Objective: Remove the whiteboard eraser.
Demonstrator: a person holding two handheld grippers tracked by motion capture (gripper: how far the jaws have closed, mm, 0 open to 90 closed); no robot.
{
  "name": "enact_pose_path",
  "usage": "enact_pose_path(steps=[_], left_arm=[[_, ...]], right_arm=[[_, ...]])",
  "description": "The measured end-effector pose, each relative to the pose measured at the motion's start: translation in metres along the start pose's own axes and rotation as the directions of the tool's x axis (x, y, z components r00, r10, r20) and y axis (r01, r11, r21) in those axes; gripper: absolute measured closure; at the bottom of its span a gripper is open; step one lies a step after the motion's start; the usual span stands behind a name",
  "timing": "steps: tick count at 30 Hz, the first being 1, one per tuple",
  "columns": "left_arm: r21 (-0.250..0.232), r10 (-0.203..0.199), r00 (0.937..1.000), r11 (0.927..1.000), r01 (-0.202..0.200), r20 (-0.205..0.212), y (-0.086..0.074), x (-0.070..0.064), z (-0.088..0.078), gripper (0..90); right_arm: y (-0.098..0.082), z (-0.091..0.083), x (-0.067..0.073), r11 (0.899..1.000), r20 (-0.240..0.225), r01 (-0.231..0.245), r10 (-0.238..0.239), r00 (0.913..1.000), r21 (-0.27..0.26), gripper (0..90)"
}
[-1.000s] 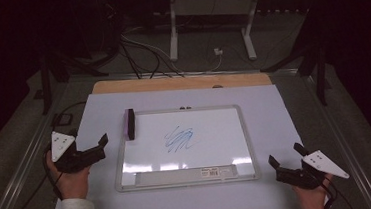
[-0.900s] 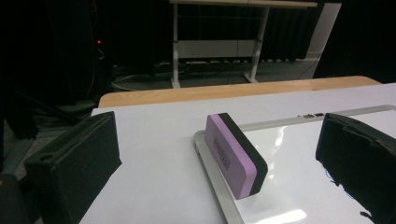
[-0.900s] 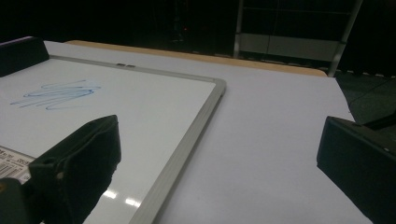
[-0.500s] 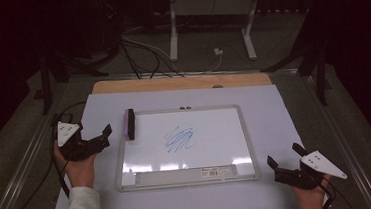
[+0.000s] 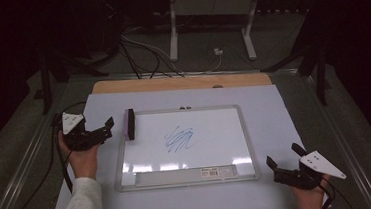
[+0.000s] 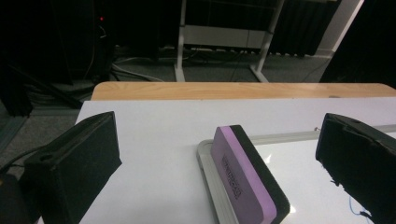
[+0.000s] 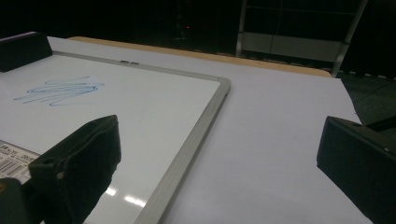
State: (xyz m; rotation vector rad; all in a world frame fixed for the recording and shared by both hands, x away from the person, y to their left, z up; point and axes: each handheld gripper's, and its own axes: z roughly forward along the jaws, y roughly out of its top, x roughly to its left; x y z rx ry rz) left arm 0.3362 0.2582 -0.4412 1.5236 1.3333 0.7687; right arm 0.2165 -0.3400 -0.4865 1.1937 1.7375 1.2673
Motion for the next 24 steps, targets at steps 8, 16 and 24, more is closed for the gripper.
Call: enact_pose_path(steps=[8, 16, 24], left_arm=[[0.013, 0.004, 0.9999, 0.9999, -0.004, 0.016, 0.003, -0.001, 0.015, 0.5], [0.026, 0.001, 0.9999, 0.9997, -0.001, 0.016, 0.003, -0.006, 0.029, 0.5], [0.066, -0.010, 0.9999, 0.9978, 0.010, 0.008, -0.002, -0.007, 0.042, 0.5]], right_arm=[[0.000, 0.000, 0.000, 1.000, -0.003, 0.003, -0.003, 1.0000, 0.001, 0.0], [0.000, 0.001, 0.001, 1.000, -0.007, 0.003, -0.003, 1.0000, 0.006, 0.0], [0.000, 0.001, 0.000, 1.000, -0.010, 0.003, -0.003, 1.0000, 0.009, 0.0]])
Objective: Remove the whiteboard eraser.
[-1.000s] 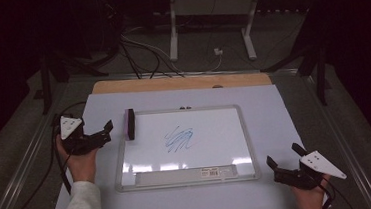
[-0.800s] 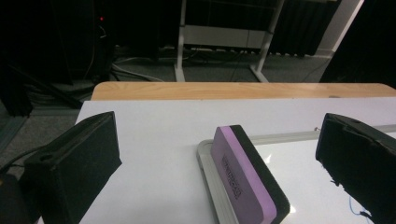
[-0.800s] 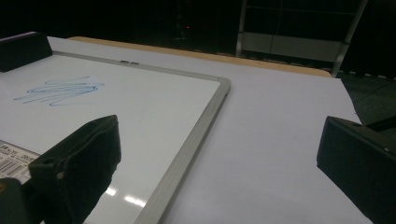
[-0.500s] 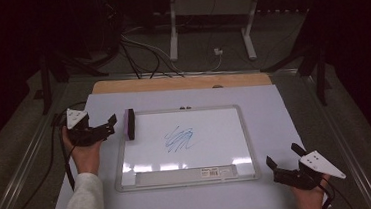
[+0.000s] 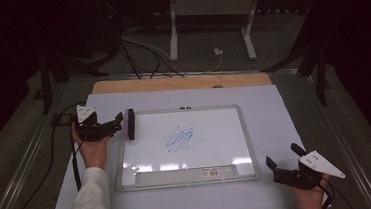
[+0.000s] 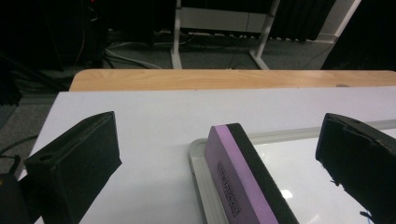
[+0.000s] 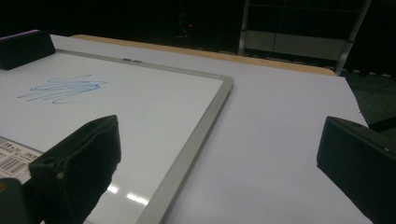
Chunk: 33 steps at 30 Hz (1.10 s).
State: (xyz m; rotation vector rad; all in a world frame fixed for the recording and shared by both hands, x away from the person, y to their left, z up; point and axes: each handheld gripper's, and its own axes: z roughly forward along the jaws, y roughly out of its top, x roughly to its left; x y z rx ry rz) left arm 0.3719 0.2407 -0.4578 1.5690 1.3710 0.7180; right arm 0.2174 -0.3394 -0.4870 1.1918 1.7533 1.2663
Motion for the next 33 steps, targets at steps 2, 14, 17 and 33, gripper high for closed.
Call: enact_pose_path(steps=[2, 14, 17, 33], left_arm=[[0.011, 0.001, 1.0000, 0.9999, -0.001, -0.003, 0.000, 0.000, 0.003, 0.5], [0.117, -0.011, 0.9997, 0.9930, 0.013, -0.019, -0.005, 0.002, 0.018, 2.1], [0.147, -0.009, 0.9999, 0.9890, 0.011, -0.012, -0.006, 0.000, 0.022, 2.3], [0.231, -0.006, 0.9995, 0.9729, -0.001, 0.030, -0.014, -0.005, 0.035, 2.1]], right_arm=[[0.000, 0.001, 0.000, 1.000, -0.001, 0.001, -0.001, 1.0000, 0.005, 0.0], [0.000, 0.001, 0.000, 1.000, -0.005, 0.001, -0.001, 1.0000, 0.006, 0.0], [0.000, 0.001, 0.001, 1.000, -0.006, 0.002, -0.002, 1.0000, 0.006, 0.0], [0.000, 0.002, 0.001, 1.000, -0.009, -0.001, 0.001, 1.0000, 0.008, 0.0]])
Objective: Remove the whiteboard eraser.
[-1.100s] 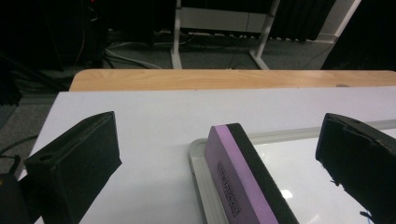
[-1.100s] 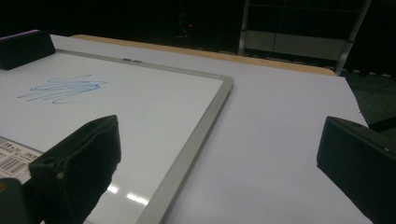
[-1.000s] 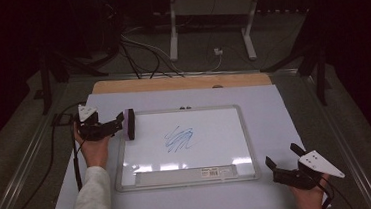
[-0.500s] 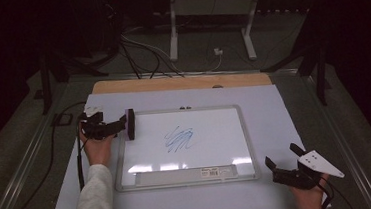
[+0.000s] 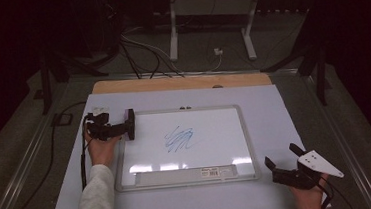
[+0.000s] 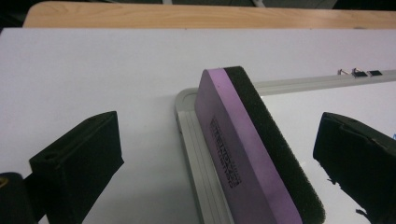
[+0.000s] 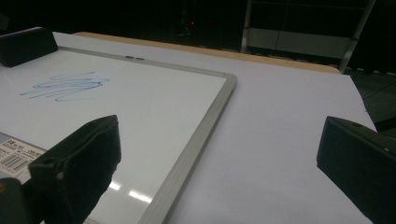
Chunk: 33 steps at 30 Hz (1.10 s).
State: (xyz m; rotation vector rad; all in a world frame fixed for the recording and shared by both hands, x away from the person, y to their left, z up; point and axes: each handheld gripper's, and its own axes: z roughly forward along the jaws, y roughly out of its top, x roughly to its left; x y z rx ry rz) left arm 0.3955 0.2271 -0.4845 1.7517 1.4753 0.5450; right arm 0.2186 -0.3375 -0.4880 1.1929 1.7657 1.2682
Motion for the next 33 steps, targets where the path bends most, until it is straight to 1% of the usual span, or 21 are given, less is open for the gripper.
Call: enact_pose_path(steps=[5, 9, 10, 11, 12, 15, 22, 23, 24, 25, 26, 27, 28, 33], left_arm=[[0.025, 0.003, 0.9999, 0.9997, -0.003, -0.013, -0.001, 0.000, 0.003, 4.4], [0.024, 0.002, 0.9999, 0.9997, -0.002, -0.016, -0.001, 0.001, 0.001, 8.3], [0.022, 0.001, 0.9999, 0.9998, -0.001, -0.013, -0.001, 0.001, 0.001, 9.9], [0.023, 0.005, 0.9999, 0.9997, -0.005, -0.013, -0.001, 0.001, 0.000, 14.1], [0.030, 0.010, 0.9999, 0.9995, -0.009, -0.014, -0.002, 0.001, 0.000, 20.3], [0.036, 0.011, 0.9999, 0.9993, -0.011, 0.006, -0.003, 0.000, 0.000, 24.9], [0.050, -0.006, 0.9993, 0.9988, 0.004, 0.038, -0.003, 0.001, 0.001, 30.6], [0.051, -0.004, 0.9989, 0.9987, 0.001, 0.047, -0.003, 0.000, 0.001, 33.7], [0.054, -0.003, 0.9985, 0.9985, 0.001, 0.055, -0.003, 0.000, 0.001, 33.8], [0.058, -0.013, 0.9971, 0.9983, 0.009, 0.075, -0.003, -0.002, 0.003, 33.8], [0.058, -0.013, 0.9971, 0.9983, 0.009, 0.075, -0.003, -0.002, 0.003, 33.8], [0.060, -0.021, 0.9955, 0.9981, 0.015, 0.092, -0.004, -0.004, 0.005, 33.8], [0.060, -0.021, 0.9955, 0.9981, 0.015, 0.092, -0.004, -0.004, 0.005, 33.8], [0.073, -0.035, 0.9911, 0.9970, 0.026, 0.129, -0.006, -0.010, 0.011, 33.6]], right_arm=[[0.000, 0.000, 0.000, 1.000, -0.002, 0.000, 0.000, 1.0000, 0.001, 0.0], [0.000, 0.000, 0.000, 1.000, -0.003, 0.001, -0.001, 1.0000, 0.002, 0.0], [0.000, 0.000, 0.000, 1.000, -0.003, 0.002, -0.002, 1.0000, 0.003, 0.0], [0.000, 0.000, 0.000, 1.000, -0.004, 0.002, -0.002, 1.0000, 0.003, 0.0], [0.000, 0.001, 0.000, 1.000, -0.005, 0.001, -0.001, 1.0000, 0.003, 0.0], [0.000, 0.001, 0.000, 1.000, -0.007, 0.000, 0.000, 1.0000, 0.005, 0.0], [0.000, 0.001, 0.000, 1.000, -0.009, -0.001, 0.001, 1.0000, 0.009, 0.0], [0.000, 0.001, 0.001, 1.000, -0.009, -0.001, 0.001, 1.0000, 0.009, 0.0], [0.000, 0.001, 0.001, 1.000, -0.010, -0.001, 0.001, 1.0000, 0.009, 0.0], [0.000, 0.001, 0.001, 1.000, -0.010, -0.001, 0.001, 0.9999, 0.010, 0.0], [0.000, 0.001, 0.001, 1.000, -0.011, -0.001, 0.002, 0.9999, 0.011, 0.0], [0.000, 0.001, 0.001, 1.000, -0.011, 0.000, 0.000, 0.9999, 0.011, 0.0], [0.000, 0.001, 0.001, 1.000, -0.011, 0.001, -0.001, 0.9999, 0.009, 0.0], [0.000, 0.001, 0.000, 1.000, -0.009, -0.001, 0.001, 1.0000, 0.008, 0.0]])
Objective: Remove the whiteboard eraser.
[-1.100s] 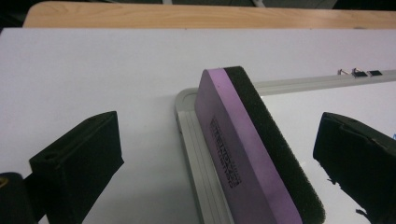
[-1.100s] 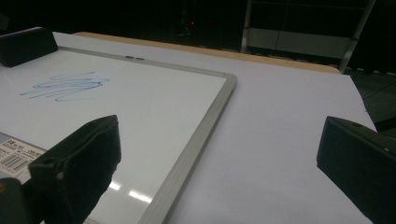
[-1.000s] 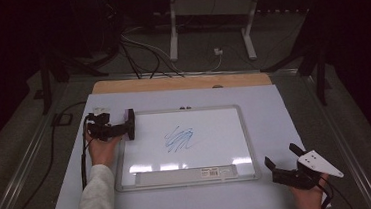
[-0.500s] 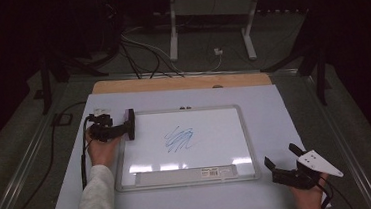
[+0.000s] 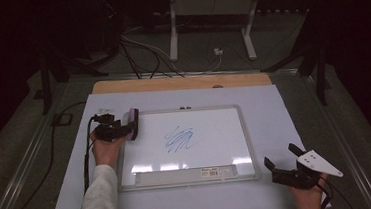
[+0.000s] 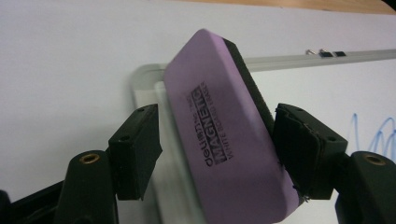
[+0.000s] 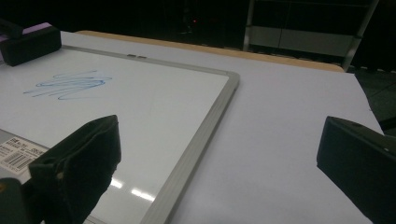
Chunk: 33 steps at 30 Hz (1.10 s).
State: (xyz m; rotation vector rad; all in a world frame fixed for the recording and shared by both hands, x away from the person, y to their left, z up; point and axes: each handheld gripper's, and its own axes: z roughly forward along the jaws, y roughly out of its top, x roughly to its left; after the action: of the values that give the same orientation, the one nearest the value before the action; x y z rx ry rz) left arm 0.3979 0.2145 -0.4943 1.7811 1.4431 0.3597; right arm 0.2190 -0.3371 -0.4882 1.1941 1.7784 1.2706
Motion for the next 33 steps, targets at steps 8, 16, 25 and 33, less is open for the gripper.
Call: enact_pose_path(steps=[8, 16, 25, 33], left_arm=[[0.074, 0.004, 1.0000, 0.9972, -0.005, 0.007, -0.008, -0.001, 0.012, 41.2], [0.059, 0.007, 0.9999, 0.9982, -0.007, -0.008, -0.006, 0.000, 0.007, 41.5], [0.029, 0.027, 0.9996, 0.9992, -0.026, -0.012, -0.003, 0.000, -0.002, 41.5], [0.004, 0.041, 0.9990, 0.9991, -0.041, -0.015, -0.001, -0.001, -0.009, 41.5]], right_arm=[[0.000, 0.000, -0.001, 1.000, 0.000, -0.002, 0.002, 1.0000, -0.002, 0.0], [0.000, 0.000, -0.001, 1.000, 0.001, -0.002, 0.002, 1.0000, -0.001, 0.0], [0.000, 0.000, -0.001, 1.000, 0.001, -0.002, 0.002, 1.0000, -0.001, 0.0], [0.000, 0.000, 0.000, 1.000, 0.000, -0.001, 0.001, 1.0000, -0.001, 0.0]])
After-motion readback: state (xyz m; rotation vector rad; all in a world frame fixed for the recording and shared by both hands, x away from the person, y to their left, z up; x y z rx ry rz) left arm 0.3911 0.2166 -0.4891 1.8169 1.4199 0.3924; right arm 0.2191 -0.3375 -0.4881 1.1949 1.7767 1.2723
